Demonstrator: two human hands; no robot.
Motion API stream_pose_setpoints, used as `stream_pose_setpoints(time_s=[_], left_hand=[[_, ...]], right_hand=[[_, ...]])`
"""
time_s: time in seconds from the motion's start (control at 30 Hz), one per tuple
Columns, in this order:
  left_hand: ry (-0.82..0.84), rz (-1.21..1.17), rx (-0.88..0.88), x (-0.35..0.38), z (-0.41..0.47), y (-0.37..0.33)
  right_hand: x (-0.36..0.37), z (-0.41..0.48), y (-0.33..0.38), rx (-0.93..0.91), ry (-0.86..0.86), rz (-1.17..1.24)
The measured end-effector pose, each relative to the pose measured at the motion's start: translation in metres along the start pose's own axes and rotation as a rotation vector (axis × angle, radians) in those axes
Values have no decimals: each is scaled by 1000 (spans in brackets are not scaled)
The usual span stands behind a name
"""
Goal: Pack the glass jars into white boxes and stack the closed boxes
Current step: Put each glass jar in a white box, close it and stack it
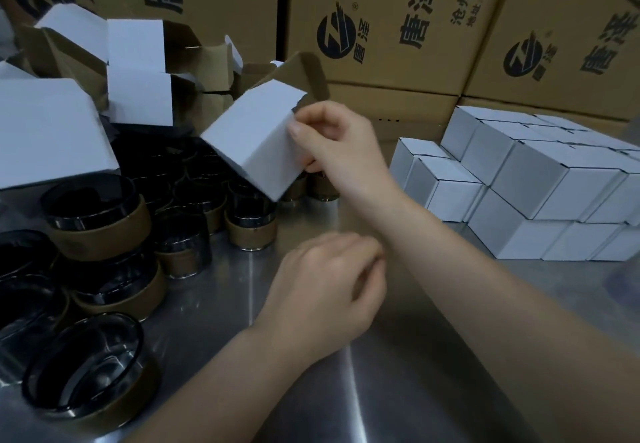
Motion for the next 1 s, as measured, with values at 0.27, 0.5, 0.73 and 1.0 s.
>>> stream_pose_setpoints(time_s=[0.27,0.5,0.73,1.0], left_hand=[[-368,89,-72,-30,-3,19],[-236,-21,-329,-14,-6,59],[-176,-148,-352,-4,-6,70],[-130,-203,-344,1,-5,72]], right_hand=[[-61,-48,-2,-314,-179,-348],[-55,-66,-4,-520,-112,-603],[-48,-72,-3,-565,-10,-620],[-39,-77,-2,-621,40,-609]])
Point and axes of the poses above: each hand's wrist, its own z-axis towards the middle knuckle, its own x-axis out of the palm, y = z × x, the point moved 9 cm from there along z, towards the middle knuckle, and after that the axes turned 11 degrees about -z, right-handed, at the moved point
